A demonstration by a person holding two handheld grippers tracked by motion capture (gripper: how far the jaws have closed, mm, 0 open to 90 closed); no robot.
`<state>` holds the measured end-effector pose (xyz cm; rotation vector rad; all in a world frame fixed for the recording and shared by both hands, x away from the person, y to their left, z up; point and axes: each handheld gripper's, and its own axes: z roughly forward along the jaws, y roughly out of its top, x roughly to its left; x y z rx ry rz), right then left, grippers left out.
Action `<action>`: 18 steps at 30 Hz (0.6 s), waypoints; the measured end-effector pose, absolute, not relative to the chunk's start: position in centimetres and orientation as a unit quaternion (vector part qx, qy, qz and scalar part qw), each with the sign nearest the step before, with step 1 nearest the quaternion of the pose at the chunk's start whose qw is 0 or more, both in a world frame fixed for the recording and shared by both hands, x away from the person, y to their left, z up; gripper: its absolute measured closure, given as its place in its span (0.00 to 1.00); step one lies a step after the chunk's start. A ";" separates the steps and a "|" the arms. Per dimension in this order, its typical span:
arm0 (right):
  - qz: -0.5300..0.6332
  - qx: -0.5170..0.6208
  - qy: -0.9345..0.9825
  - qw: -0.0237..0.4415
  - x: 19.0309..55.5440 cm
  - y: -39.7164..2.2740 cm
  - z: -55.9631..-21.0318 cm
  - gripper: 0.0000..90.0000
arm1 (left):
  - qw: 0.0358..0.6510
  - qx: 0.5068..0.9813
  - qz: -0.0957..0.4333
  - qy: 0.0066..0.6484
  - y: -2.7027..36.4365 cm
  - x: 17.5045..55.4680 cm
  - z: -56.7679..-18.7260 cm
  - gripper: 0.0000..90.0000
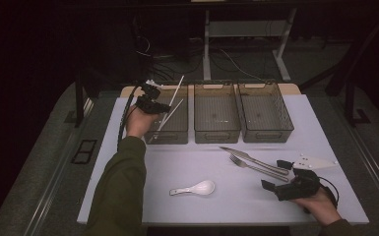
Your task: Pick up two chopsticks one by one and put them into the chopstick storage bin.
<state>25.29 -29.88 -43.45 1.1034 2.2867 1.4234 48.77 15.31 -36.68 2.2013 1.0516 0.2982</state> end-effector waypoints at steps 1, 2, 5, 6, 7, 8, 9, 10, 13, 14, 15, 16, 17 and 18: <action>0.486 0.377 0.780 0.115 25.3 -29.9 -43.4 0.01 | 0.331 0.844 0.113 0.407 15.3 48.8 -36.9 0.94; 0.487 0.377 0.780 0.115 25.3 -29.9 -43.4 0.01 | 0.326 0.844 0.113 0.410 15.3 48.9 -37.1 0.94; 0.486 0.376 0.780 0.116 25.3 -29.9 -43.5 0.01 | 0.312 0.842 0.114 0.424 15.4 49.0 -37.4 0.94; 0.486 0.376 0.780 0.116 25.3 -29.9 -43.5 0.01 | 0.308 0.842 0.113 0.429 15.4 49.0 -37.5 0.94; 0.485 0.374 0.782 0.115 25.3 -29.9 -43.5 0.01 | 0.304 0.842 0.116 0.430 15.4 49.1 -37.7 0.94; 0.486 0.375 0.781 0.115 25.3 -29.9 -43.5 0.01 | 0.301 0.840 0.115 0.437 15.4 49.1 -37.8 0.94; 0.486 0.376 0.780 0.114 25.3 -29.9 -43.4 0.01 | 0.300 0.839 0.117 0.439 15.4 49.2 -37.9 0.94; 0.486 0.377 0.780 0.114 25.3 -29.9 -43.4 0.01 | 0.298 0.839 0.118 0.441 15.3 49.2 -38.0 0.94; 0.486 0.376 0.780 0.114 25.3 -29.9 -43.4 0.01 | 0.293 0.838 0.120 0.444 15.1 49.3 -38.1 0.94; 0.486 0.376 0.781 0.114 25.3 -29.9 -43.4 0.01 | 0.291 0.839 0.119 0.445 15.1 49.3 -38.1 0.93; 0.486 0.375 0.781 0.115 25.3 -29.9 -43.5 0.01 | 0.291 0.839 0.120 0.444 15.1 49.3 -38.2 0.93; 0.486 0.375 0.781 0.115 25.3 -29.9 -43.5 0.01 | 0.290 0.838 0.123 0.445 15.1 49.4 -38.2 0.92; 0.486 0.376 0.780 0.114 25.3 -29.9 -43.4 0.01 | 0.289 0.836 0.121 0.449 15.1 49.4 -38.3 0.92; 0.487 0.376 0.780 0.114 25.3 -29.9 -43.4 0.01 | 0.287 0.836 0.123 0.451 15.1 49.4 -38.4 0.92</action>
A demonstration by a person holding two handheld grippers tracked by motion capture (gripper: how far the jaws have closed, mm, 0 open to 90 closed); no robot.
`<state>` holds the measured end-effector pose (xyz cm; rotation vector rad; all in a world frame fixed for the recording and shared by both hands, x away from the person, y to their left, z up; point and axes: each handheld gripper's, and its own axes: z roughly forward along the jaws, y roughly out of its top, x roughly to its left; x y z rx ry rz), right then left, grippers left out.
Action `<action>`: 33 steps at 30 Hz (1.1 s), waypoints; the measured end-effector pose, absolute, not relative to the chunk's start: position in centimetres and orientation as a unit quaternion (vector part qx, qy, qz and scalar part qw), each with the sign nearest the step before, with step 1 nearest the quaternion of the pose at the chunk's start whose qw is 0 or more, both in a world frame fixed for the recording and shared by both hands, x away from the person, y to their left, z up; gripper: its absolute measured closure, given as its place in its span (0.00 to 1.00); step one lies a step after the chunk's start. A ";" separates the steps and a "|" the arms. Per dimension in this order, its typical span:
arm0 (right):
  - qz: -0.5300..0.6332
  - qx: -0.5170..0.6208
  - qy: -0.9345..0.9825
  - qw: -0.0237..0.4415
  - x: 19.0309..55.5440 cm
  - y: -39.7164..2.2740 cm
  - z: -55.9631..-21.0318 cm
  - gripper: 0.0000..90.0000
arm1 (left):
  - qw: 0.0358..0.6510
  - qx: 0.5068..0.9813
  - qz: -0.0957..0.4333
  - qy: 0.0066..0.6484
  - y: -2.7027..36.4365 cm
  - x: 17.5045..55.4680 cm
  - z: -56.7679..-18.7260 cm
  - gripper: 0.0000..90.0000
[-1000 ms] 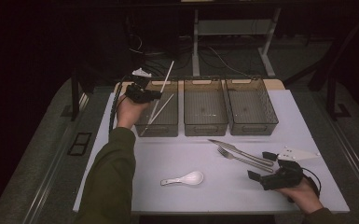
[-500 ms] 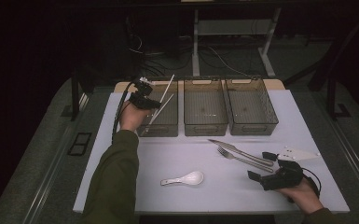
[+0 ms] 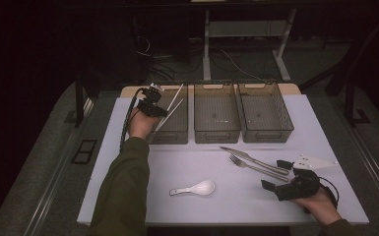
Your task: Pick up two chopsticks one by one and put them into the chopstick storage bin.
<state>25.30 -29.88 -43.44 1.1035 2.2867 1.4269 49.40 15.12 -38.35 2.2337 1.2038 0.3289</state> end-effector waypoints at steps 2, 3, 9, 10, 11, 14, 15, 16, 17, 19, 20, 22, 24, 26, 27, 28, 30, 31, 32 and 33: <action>0.487 0.376 0.780 0.114 25.3 -29.9 -43.4 0.01 | 0.283 0.837 0.123 0.452 15.2 49.4 -38.5 0.87; 0.486 0.376 0.781 0.115 25.3 -29.9 -43.4 0.01 | 0.283 0.836 0.122 0.454 15.2 49.4 -38.5 0.86; 0.486 0.375 0.781 0.115 25.3 -29.9 -43.4 0.01 | 0.299 0.833 0.127 0.448 15.2 49.3 -37.9 0.81; 0.486 0.375 0.781 0.115 25.3 -29.9 -43.4 0.01 | 0.301 0.835 0.129 0.443 15.2 49.2 -37.7 0.80; 0.487 0.375 0.780 0.116 25.3 -29.9 -43.4 0.01 | 0.307 0.834 0.131 0.439 15.2 49.1 -37.5 0.78; 0.488 0.376 0.779 0.116 25.3 -29.9 -43.4 0.01 | 0.329 0.831 0.138 0.426 15.1 48.6 -36.6 0.74; 0.488 0.376 0.779 0.116 25.3 -29.9 -43.4 0.01 | 0.338 0.832 0.137 0.418 15.2 48.4 -36.3 0.71; 0.488 0.376 0.779 0.116 25.3 -29.9 -43.4 0.01 | 0.349 0.833 0.134 0.409 15.2 48.2 -35.9 0.68; 0.487 0.377 0.779 0.116 25.3 -29.9 -43.4 0.01 | 0.362 0.832 0.130 0.400 15.2 47.9 -35.6 0.65; 0.486 0.375 0.781 0.114 25.3 -29.9 -43.4 0.01 | 0.378 0.833 0.131 0.383 15.1 47.3 -34.9 0.63; 0.486 0.375 0.781 0.114 25.3 -29.8 -43.4 0.01 | 0.388 0.832 0.129 0.375 15.1 47.0 -34.6 0.61; 0.486 0.374 0.782 0.115 25.3 -29.8 -43.4 0.01 | 0.403 0.831 0.123 0.363 15.1 46.3 -33.9 0.58; 0.486 0.375 0.781 0.114 25.3 -29.8 -43.4 0.01 | 0.420 0.828 0.123 0.351 14.9 45.3 -33.3 0.54; 0.486 0.375 0.781 0.115 25.3 -29.8 -43.4 0.01 | 0.432 0.827 0.121 0.338 14.7 44.5 -32.9 0.51; 0.486 0.375 0.781 0.115 25.3 -29.8 -43.4 0.01 | 0.437 0.828 0.123 0.329 14.6 44.0 -32.7 0.49; 0.486 0.375 0.781 0.114 25.2 -29.8 -43.4 0.01 | 0.442 0.828 0.125 0.322 14.6 43.4 -32.5 0.48; 0.486 0.374 0.781 0.116 25.2 -29.9 -43.4 0.01 | 0.451 0.827 0.126 0.310 14.4 42.3 -32.3 0.43; 0.487 0.375 0.780 0.116 25.2 -29.9 -43.4 0.01 | 0.455 0.826 0.128 0.309 14.3 41.8 -32.3 0.41; 0.487 0.375 0.780 0.116 25.2 -29.9 -43.4 0.01 | 0.457 0.825 0.130 0.305 14.2 41.2 -32.3 0.38; 0.487 0.374 0.780 0.117 25.3 -29.8 -43.4 0.01 | 0.460 0.825 0.130 0.302 14.1 40.7 -32.3 0.36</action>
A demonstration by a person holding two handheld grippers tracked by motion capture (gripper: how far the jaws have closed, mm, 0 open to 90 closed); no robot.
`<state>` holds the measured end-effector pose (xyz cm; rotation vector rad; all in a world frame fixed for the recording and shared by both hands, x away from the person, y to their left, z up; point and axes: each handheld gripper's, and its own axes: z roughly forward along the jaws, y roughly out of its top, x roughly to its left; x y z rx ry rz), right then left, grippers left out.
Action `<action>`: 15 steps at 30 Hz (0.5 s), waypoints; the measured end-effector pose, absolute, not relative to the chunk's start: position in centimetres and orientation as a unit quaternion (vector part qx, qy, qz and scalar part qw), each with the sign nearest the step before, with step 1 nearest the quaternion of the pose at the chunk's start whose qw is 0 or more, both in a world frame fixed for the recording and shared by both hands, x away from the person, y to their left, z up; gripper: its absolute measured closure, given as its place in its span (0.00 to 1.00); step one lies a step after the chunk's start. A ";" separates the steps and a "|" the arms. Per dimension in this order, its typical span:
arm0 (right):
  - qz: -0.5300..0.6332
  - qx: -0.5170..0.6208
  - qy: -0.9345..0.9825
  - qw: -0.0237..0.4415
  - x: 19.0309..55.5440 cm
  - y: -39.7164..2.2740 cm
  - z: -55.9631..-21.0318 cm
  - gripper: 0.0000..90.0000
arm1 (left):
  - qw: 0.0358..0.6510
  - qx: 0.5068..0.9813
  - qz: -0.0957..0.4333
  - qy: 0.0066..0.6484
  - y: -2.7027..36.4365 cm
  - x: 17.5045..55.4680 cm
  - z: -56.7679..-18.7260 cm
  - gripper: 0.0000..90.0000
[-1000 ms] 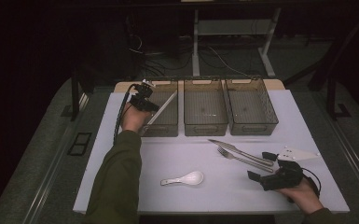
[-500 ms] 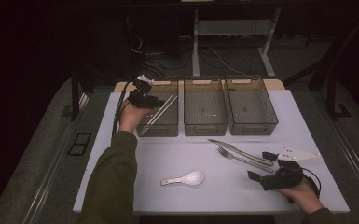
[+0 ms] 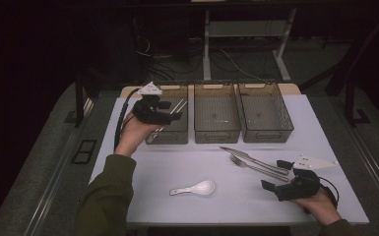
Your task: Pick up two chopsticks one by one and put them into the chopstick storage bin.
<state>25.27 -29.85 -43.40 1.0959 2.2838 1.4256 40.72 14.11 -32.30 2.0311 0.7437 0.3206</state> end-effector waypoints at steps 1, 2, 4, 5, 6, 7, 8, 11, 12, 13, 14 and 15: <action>0.486 0.374 0.781 0.116 25.3 -29.8 -43.4 0.01 | 0.460 0.826 0.131 0.298 14.0 40.2 -32.3 0.33; 0.486 0.374 0.781 0.115 25.2 -29.8 -43.4 0.01 | 0.461 0.827 0.131 0.294 14.0 39.8 -32.3 0.31; 0.486 0.374 0.781 0.115 25.2 -29.8 -43.4 0.01 | 0.467 0.826 0.125 0.289 13.9 38.9 -32.5 0.27; 0.486 0.374 0.781 0.116 25.2 -29.8 -43.4 0.01 | 0.468 0.827 0.126 0.286 13.8 38.5 -32.5 0.25; 0.486 0.375 0.781 0.116 25.2 -29.8 -43.4 0.01 | 0.470 0.827 0.127 0.283 13.8 38.1 -32.6 0.25; 0.486 0.376 0.780 0.117 25.2 -29.8 -43.4 0.01 | 0.471 0.827 0.126 0.280 13.8 37.6 -32.7 0.24; 0.487 0.374 0.781 0.116 25.2 -29.9 -43.4 0.01 | 0.472 0.827 0.126 0.279 13.8 37.3 -32.8 0.23; 0.486 0.375 0.780 0.117 25.2 -29.9 -43.4 0.01 | 0.474 0.827 0.127 0.274 13.9 36.4 -33.1 0.22; 0.487 0.376 0.780 0.116 25.2 -29.9 -43.4 0.01 | 0.474 0.827 0.128 0.273 13.9 36.1 -33.2 0.21; 0.487 0.375 0.780 0.116 25.2 -29.9 -43.4 0.01 | 0.475 0.827 0.128 0.272 14.0 35.8 -33.3 0.21; 0.487 0.375 0.780 0.116 25.2 -29.9 -43.4 0.01 | 0.475 0.827 0.129 0.271 14.1 35.5 -33.4 0.21; 0.485 0.378 0.781 0.112 25.1 -29.8 -43.3 0.01 | 0.475 0.827 0.129 0.271 14.1 35.2 -33.6 0.21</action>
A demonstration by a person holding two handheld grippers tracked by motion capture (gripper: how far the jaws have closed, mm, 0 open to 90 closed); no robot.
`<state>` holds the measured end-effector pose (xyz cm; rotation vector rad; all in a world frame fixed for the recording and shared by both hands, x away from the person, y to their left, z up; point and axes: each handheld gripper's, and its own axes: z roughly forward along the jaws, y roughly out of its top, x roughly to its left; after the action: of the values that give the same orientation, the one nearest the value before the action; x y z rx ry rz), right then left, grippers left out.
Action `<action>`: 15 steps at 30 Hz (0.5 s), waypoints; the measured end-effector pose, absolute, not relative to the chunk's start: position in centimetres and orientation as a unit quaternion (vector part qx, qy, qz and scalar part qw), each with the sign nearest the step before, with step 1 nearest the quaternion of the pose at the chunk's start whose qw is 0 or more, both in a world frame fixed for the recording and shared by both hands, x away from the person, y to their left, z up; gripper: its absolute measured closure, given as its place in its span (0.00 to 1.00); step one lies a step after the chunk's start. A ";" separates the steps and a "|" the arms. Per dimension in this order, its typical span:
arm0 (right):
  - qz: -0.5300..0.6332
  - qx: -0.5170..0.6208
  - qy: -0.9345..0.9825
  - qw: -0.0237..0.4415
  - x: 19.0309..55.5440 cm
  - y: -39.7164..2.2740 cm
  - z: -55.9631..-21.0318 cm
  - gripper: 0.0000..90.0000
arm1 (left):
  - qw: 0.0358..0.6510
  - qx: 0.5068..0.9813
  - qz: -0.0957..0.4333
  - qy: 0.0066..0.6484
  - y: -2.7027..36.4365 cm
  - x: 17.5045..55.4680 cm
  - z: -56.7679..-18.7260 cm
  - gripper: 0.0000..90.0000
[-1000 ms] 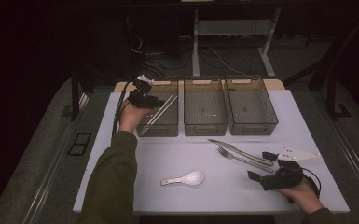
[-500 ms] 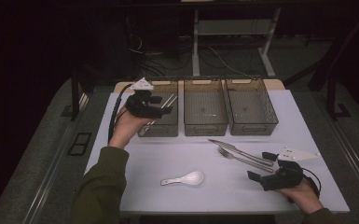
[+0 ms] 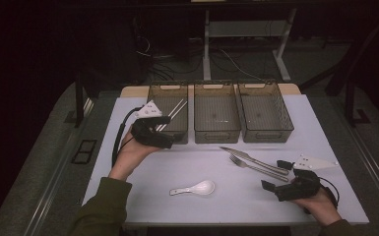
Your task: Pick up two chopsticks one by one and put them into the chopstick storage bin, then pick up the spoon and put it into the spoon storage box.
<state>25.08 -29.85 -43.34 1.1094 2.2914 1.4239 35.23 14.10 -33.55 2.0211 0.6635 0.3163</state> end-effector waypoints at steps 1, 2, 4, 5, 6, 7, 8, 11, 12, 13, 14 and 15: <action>0.487 0.375 0.780 0.117 25.1 -29.9 -43.4 0.01 | 0.477 0.826 0.129 0.272 14.2 34.9 -33.8 0.21; 0.487 0.375 0.780 0.117 25.1 -29.9 -43.4 0.01 | 0.478 0.825 0.128 0.273 14.2 34.7 -34.0 0.20; 0.485 0.376 0.782 0.112 25.0 -29.9 -43.3 0.01 | 0.477 0.826 0.128 0.272 14.4 34.2 -34.5 0.20; 0.488 0.376 0.779 0.118 25.1 -29.9 -43.4 0.01 | 0.478 0.825 0.127 0.273 14.5 33.9 -34.8 0.20; 0.487 0.375 0.780 0.118 25.1 -29.9 -43.4 0.01 | 0.479 0.824 0.127 0.274 14.6 33.7 -35.1 0.20; 0.487 0.375 0.780 0.118 25.1 -29.9 -43.4 0.01 | 0.477 0.825 0.127 0.274 14.7 33.4 -35.3 0.19; 0.487 0.375 0.780 0.117 25.1 -29.9 -43.3 0.01 | 0.480 0.824 0.127 0.274 14.7 33.2 -35.6 0.19; 0.487 0.375 0.780 0.117 25.1 -29.9 -43.4 0.01 | 0.483 0.822 0.127 0.275 15.0 32.5 -36.4 0.18; 0.487 0.375 0.780 0.117 25.2 -29.9 -43.4 0.01 | 0.485 0.821 0.125 0.275 15.1 32.3 -36.7 0.18; 0.486 0.375 0.781 0.116 25.2 -29.9 -43.4 0.01 | 0.485 0.821 0.125 0.274 15.2 32.1 -37.0 0.18; 0.486 0.375 0.781 0.117 25.2 -29.9 -43.4 0.01 | 0.486 0.821 0.124 0.274 15.2 31.9 -37.2 0.17; 0.486 0.375 0.781 0.116 25.2 -29.9 -43.4 0.01 | 0.486 0.821 0.123 0.273 15.3 31.7 -37.4 0.17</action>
<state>25.20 -29.87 -43.39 1.0983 2.2865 1.4223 31.65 15.29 -37.35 1.9980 0.6650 0.2987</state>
